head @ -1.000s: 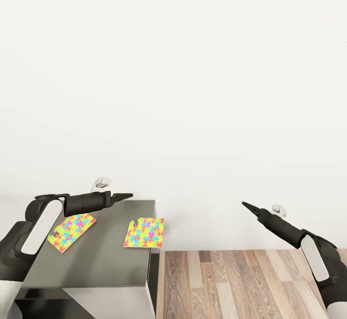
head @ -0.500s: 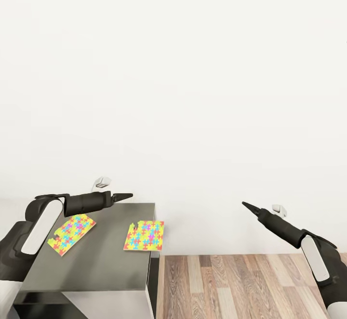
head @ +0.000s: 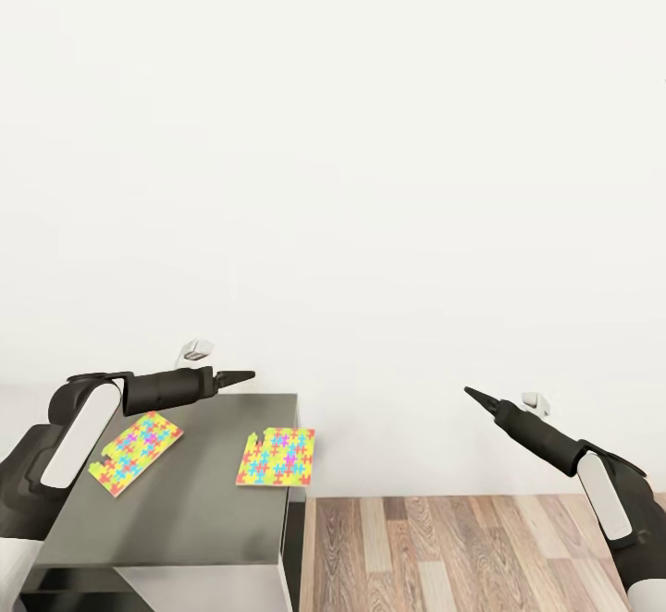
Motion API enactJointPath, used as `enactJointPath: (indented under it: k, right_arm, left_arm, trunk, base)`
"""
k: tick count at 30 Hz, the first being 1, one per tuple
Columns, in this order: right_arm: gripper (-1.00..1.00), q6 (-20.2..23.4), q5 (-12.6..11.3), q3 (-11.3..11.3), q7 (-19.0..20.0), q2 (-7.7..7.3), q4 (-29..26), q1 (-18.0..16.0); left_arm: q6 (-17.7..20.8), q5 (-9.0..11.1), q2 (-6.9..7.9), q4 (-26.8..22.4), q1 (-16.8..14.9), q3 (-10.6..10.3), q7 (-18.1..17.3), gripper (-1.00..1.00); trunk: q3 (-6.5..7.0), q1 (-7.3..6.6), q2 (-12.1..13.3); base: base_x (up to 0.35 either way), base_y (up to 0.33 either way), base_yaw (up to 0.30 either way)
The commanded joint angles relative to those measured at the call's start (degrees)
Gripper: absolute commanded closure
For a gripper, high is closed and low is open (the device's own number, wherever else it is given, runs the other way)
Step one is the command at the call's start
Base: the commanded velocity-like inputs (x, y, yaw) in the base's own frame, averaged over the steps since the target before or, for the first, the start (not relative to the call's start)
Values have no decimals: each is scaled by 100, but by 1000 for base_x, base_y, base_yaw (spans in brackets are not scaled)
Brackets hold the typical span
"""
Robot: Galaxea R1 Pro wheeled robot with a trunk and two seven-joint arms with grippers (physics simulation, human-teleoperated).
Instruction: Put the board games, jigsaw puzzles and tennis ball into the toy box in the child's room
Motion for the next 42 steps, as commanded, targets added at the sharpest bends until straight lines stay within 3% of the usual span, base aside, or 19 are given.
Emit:
enactJointPath:
  k: [1,10,17,20,31,42]
  right_arm:
    - [-100,40,-27,-8,6,1,0,-5]
    - [-100,51,-27,32,1,7,15,-5]
    - [-100,279,-90,258,-5,235,220,-99]
    - [-100,181,-68,349,50,332,173,-1]
    - [-100,34,-65,334,54,675,167,29]
    - [-100,100,-70,319,34,678,187,30]
  left_arm:
    - [13,-27,3,0,-6,-3,-36,-100]
    - [12,-27,-6,0,-6,-14,-36,-100]
    - [63,198,181,-18,-10,-5,-263,-100]
    - [53,264,84,-18,-14,-6,-278,-100]
    - [48,311,-259,-18,-15,-11,-190,-100]
    - [49,315,-262,-18,-15,-12,-192,-100]
  trunk:
    - [-27,25,-52]
    - [-181,223,-413]
    - [-181,222,-412]
    - [-235,288,-532]
    - [-432,530,-973]
    - [-630,771,-1414]
  base:
    - [0,0,0]
    - [0,0,0]
    - [0,0,0]
    - [0,0,0]
    - [0,0,0]
    - [0,0,0]
